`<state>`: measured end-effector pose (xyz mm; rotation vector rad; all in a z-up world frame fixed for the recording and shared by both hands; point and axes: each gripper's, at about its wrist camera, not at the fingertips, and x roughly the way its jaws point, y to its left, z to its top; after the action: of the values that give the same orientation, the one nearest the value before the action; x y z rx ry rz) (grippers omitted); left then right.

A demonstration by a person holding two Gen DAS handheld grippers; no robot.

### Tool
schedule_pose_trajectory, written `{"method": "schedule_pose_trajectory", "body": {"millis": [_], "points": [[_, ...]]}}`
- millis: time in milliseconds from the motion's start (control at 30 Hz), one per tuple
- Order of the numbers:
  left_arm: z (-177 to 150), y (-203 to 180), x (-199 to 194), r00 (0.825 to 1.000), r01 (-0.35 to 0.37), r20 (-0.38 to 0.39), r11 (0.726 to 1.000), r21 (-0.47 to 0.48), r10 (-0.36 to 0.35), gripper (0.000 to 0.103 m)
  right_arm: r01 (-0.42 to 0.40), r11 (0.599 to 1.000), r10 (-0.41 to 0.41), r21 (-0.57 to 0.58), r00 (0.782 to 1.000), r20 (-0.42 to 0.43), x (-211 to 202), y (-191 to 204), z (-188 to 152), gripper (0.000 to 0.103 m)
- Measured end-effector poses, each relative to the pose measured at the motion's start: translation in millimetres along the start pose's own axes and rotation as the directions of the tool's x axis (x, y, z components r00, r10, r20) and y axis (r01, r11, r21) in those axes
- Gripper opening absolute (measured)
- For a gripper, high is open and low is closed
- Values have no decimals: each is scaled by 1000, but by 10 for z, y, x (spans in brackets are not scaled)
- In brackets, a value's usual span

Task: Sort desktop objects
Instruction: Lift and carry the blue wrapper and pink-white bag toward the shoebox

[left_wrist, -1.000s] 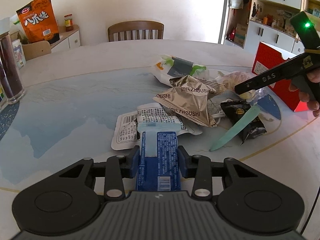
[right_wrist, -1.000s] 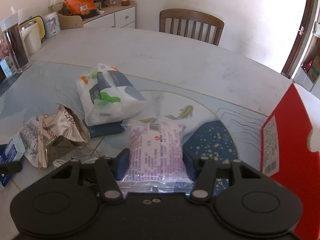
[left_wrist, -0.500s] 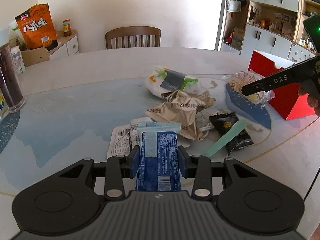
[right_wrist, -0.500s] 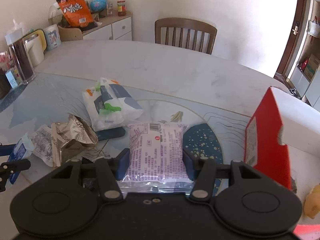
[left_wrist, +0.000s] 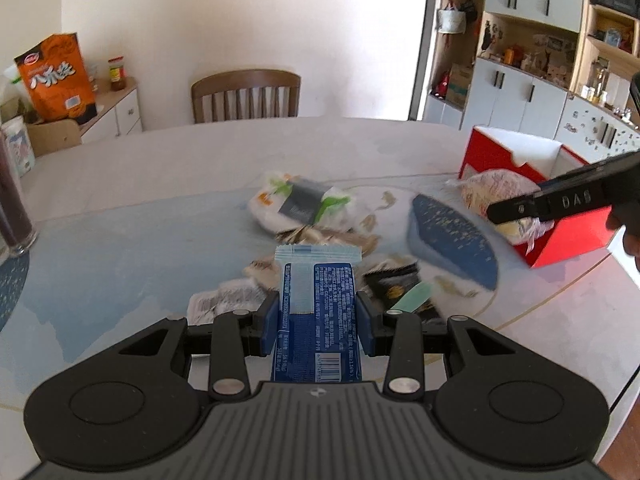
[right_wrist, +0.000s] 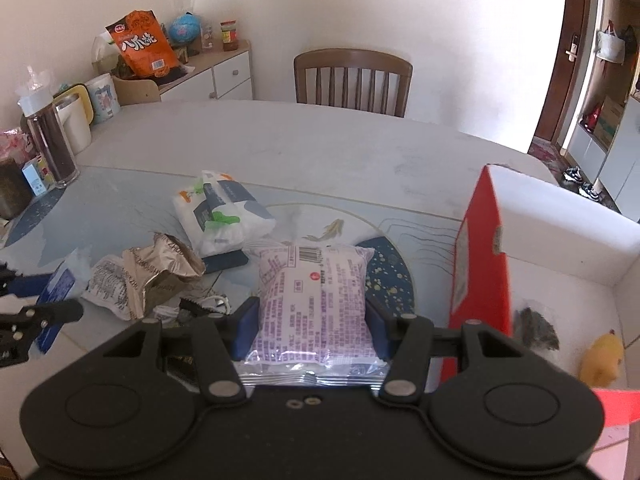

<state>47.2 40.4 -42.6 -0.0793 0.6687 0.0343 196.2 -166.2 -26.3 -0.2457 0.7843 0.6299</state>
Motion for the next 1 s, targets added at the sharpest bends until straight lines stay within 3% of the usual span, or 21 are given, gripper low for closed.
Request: {"method": "schedule_pose_trajectory", "body": {"millis": [367,1000], "points": [[445,-402,-151,998,46,50,999,3,-46,38,11,1000,-12,23,998,56,-472,-83,43,55],[1110,-1235,-164,987,101,118,994,49,-106,38,171,975,-190,141,973,128,-1039,-685,47,55]]}}
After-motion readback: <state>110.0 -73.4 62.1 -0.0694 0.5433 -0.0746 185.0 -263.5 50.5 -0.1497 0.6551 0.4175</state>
